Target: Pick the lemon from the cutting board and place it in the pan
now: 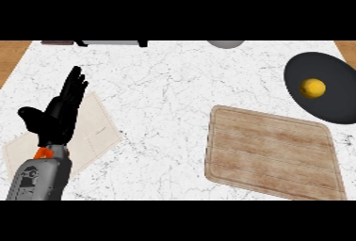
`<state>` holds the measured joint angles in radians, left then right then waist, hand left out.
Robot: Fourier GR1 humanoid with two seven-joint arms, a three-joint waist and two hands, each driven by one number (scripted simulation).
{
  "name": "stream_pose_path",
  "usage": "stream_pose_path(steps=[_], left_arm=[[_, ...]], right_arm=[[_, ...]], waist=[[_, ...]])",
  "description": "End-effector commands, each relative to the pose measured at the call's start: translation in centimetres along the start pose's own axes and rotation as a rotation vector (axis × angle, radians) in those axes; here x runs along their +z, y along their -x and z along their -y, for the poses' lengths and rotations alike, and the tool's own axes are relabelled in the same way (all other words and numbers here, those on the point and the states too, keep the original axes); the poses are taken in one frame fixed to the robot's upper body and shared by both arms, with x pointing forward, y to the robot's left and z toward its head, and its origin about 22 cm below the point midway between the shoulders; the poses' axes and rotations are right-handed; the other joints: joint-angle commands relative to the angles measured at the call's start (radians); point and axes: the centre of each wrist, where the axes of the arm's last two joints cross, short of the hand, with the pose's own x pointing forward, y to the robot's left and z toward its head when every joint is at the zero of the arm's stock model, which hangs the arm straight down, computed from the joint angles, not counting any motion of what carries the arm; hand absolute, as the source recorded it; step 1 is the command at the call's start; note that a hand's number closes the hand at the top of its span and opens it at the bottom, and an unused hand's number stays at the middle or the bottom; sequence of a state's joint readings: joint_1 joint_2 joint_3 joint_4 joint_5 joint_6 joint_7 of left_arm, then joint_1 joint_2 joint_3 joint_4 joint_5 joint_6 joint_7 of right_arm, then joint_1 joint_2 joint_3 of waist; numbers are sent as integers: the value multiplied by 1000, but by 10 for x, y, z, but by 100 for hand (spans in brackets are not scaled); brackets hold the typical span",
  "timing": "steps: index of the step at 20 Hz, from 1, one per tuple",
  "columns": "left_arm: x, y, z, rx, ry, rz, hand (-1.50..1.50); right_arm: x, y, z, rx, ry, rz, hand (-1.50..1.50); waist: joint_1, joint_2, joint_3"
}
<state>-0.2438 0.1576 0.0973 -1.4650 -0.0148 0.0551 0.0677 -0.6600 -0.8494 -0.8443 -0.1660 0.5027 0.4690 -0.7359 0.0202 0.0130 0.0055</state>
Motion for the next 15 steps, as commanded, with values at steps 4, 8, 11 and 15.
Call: stream_pose_path(steps=[4, 8, 11, 15], left_arm=[[-3, -12, -22, 2, -18, -8, 0], [4, 9, -11, -9, -17, -9, 0], [-2, -7, -4, -3, -31, -18, 0], [-11, -3, -13, -8, -19, -17, 0]], right_arm=[[61, 5, 57, -109, -89, 88, -150], [66, -3, 68, -86, -73, 88, -150], [68, -2, 68, -92, -106, 48, -150], [59, -11, 67, -10, -119, 51, -150]], waist=[[-30, -12, -2], [-27, -11, -3], [-27, -14, -3], [-29, -12, -5]])
